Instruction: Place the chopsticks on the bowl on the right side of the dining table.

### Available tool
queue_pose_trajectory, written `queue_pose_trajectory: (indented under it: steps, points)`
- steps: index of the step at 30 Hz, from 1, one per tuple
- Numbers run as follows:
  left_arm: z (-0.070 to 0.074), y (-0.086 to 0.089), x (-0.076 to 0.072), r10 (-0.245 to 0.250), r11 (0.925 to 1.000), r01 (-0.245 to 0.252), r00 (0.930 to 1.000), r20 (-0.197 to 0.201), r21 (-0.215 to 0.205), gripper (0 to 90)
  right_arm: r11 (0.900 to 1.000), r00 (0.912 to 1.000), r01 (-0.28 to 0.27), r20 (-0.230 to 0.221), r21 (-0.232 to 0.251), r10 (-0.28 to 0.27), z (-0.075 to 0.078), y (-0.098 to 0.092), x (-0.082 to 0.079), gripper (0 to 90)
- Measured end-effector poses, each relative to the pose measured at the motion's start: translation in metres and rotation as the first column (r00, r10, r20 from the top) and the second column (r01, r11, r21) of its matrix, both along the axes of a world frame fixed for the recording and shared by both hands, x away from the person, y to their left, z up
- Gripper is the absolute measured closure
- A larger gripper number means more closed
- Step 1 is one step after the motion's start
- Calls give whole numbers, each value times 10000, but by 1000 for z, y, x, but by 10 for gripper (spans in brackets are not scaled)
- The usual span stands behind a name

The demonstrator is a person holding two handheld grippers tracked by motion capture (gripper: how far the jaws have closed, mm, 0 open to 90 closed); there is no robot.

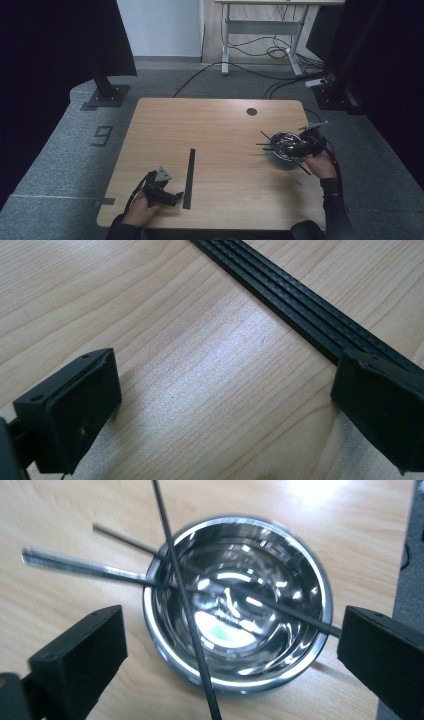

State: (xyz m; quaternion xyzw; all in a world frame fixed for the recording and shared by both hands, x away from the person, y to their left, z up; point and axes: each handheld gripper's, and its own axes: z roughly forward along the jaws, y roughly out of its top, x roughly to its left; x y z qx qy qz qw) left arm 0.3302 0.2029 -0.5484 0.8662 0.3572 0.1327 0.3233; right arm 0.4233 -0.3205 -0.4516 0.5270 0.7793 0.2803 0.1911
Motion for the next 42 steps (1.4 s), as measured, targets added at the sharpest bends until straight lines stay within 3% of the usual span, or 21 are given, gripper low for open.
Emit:
queue_pose_trajectory:
  steps: [6,9,14,23,31,42]
  points:
    - [0,0,0,11,10000,-11,10000,5,-9,0,9981,9946,606,840,109,-613,-9,-6,-10,0]
    - [0,0,0,9,10000,-9,10000,3,-7,0,9966,9934,821,809,-83,-811,-19,-8,-10,0]
    - [0,0,0,10,10000,-10,10000,3,-6,0,9943,9873,1066,1178,29,-1062,-26,-13,-13,0]
    - [0,0,0,9,10000,-9,10000,6,-7,0,9917,9843,1276,1255,-183,-1243,-40,-13,-13,0]
    - [0,0,0,9,10000,-9,10000,6,-7,0,9899,9883,1316,844,-529,-1269,-48,-14,-10,0]
    - [0,0,0,9,10000,-9,10000,8,-7,0,9880,9865,1505,702,-352,-1477,-49,-27,-10,0]
